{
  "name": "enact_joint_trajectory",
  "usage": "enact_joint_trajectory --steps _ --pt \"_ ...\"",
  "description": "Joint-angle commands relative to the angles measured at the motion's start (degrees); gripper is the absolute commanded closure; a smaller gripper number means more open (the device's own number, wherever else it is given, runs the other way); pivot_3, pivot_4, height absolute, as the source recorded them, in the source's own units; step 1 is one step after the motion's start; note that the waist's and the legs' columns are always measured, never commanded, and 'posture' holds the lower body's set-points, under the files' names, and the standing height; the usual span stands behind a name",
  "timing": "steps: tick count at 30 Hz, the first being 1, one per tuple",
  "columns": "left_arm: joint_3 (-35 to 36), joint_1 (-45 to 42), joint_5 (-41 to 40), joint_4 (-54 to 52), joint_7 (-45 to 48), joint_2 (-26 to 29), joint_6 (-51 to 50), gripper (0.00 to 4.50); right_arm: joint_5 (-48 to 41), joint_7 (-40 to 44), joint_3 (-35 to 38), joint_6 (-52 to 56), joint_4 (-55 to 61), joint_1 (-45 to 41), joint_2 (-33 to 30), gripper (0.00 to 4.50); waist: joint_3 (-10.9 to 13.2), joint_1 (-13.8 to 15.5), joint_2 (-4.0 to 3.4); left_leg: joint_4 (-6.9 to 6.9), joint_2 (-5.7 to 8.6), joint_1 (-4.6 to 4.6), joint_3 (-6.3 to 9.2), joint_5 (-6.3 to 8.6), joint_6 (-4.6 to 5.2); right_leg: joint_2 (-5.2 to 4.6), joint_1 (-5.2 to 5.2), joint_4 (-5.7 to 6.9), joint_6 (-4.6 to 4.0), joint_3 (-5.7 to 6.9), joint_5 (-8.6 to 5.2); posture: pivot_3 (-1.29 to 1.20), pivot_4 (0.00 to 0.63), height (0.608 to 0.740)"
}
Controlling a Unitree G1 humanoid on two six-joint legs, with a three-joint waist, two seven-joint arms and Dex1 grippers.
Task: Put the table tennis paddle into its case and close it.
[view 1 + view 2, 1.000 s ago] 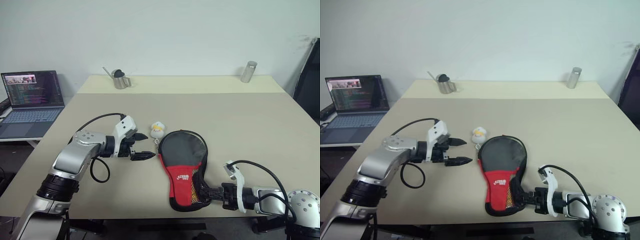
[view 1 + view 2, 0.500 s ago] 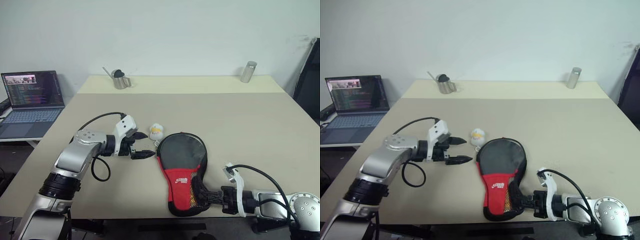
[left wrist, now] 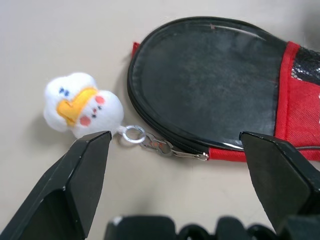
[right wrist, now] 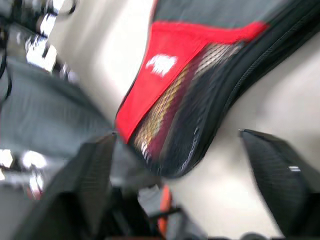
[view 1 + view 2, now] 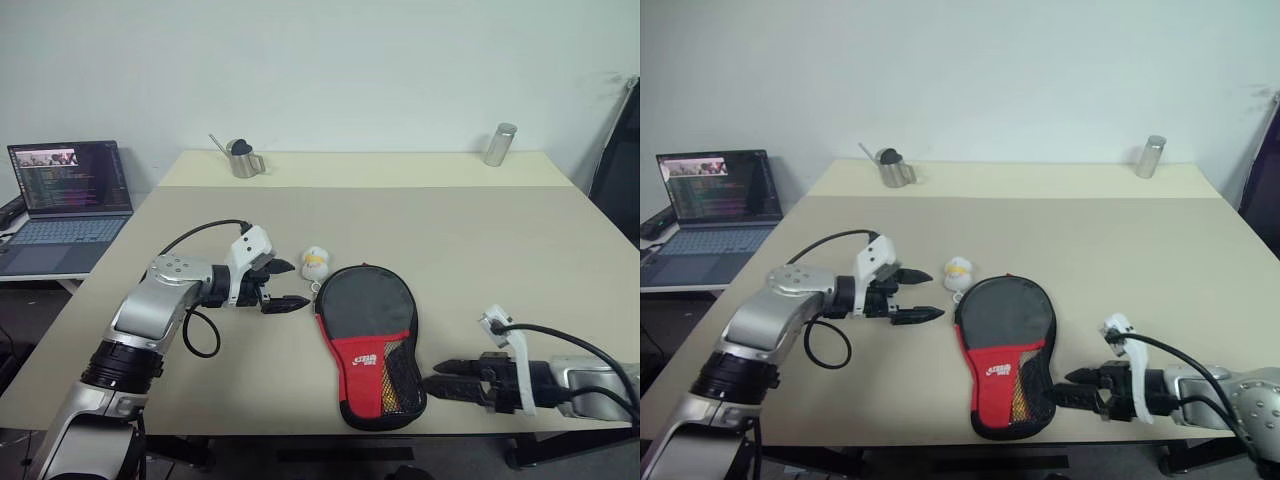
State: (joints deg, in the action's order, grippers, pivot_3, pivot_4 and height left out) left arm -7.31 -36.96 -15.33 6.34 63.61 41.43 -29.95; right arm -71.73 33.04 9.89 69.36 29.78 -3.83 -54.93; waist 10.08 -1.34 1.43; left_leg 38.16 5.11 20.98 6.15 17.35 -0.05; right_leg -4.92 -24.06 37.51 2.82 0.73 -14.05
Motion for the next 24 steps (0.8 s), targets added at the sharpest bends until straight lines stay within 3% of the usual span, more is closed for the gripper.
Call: enact_joint_trajectory --steps 1,3,6,10,13,17,24 --pt "2.53 -2.87 0.19 2.02 -1.89 -0.64 1.72 0.00 7.65 10.32 0.17 -7.88 0.15 -1.74 -3.37 0.06 0.05 -0.11 0.10 0.02 0.00 -0.04 -0.01 0.00 0.01 0.00 0.02 0.03 0.01 0.01 0.01 0.00 0.150 0.740" --pt "3.22 -4.71 0.51 4.39 -4.52 -2.27 2.09 0.00 13.01 10.05 -1.26 -11.88 -2.50 -7.10 -2.94 0.06 0.09 -0.17 0.14 0.15 -0.01 -0.05 -0.03 0.01 0.01 0.00 0.02 0.14 0.04 0.01 0.03 0.00 0.150 0.740" --pt "3.84 -7.94 2.10 8.54 -9.92 -5.16 2.49 0.00 22.66 3.21 -6.52 -16.69 -6.44 -17.97 3.53 0.06 0.10 -0.23 0.17 0.42 0.00 -0.06 -0.02 0.01 0.01 0.00 0.06 0.28 0.08 -0.03 0.08 0.00 0.150 0.740" --pt "3.30 -14.02 5.08 15.91 -17.61 -10.15 2.07 0.00 38.80 -7.80 -18.24 -25.66 -13.68 -29.28 20.20 0.06 0.08 -0.25 0.25 0.60 -0.01 -0.02 0.02 -0.10 -0.20 -0.01 0.01 0.49 0.05 -0.11 0.10 0.00 0.150 0.740" --pt "1.83 -17.33 7.93 21.42 -21.35 -12.93 1.37 0.00 48.16 -10.30 -24.72 -31.12 -19.61 -30.12 27.19 0.06 0.04 -0.02 0.30 0.65 0.06 0.15 0.06 -0.11 -0.23 -0.04 -0.18 0.56 0.04 -0.10 0.11 0.00 0.150 0.740" --pt "1.16 -19.97 9.94 27.87 -24.65 -16.23 0.00 0.00 52.89 -11.63 -26.62 -34.06 -25.57 -28.14 33.34 0.06 0.01 0.01 0.33 0.81 0.34 0.92 0.11 -0.11 -0.22 -0.18 -0.86 0.50 0.06 -0.06 0.12 0.00 0.150 0.740" --pt "0.14 -19.74 11.33 30.25 -24.99 -20.34 -1.46 0.00 55.59 -9.10 -28.47 -28.59 -27.12 -24.95 36.52 0.06 -0.01 -0.50 0.31 0.83 0.27 1.17 0.11 -0.11 -0.23 -0.16 -1.21 0.62 0.06 -0.05 0.14 0.00 0.150 0.740"
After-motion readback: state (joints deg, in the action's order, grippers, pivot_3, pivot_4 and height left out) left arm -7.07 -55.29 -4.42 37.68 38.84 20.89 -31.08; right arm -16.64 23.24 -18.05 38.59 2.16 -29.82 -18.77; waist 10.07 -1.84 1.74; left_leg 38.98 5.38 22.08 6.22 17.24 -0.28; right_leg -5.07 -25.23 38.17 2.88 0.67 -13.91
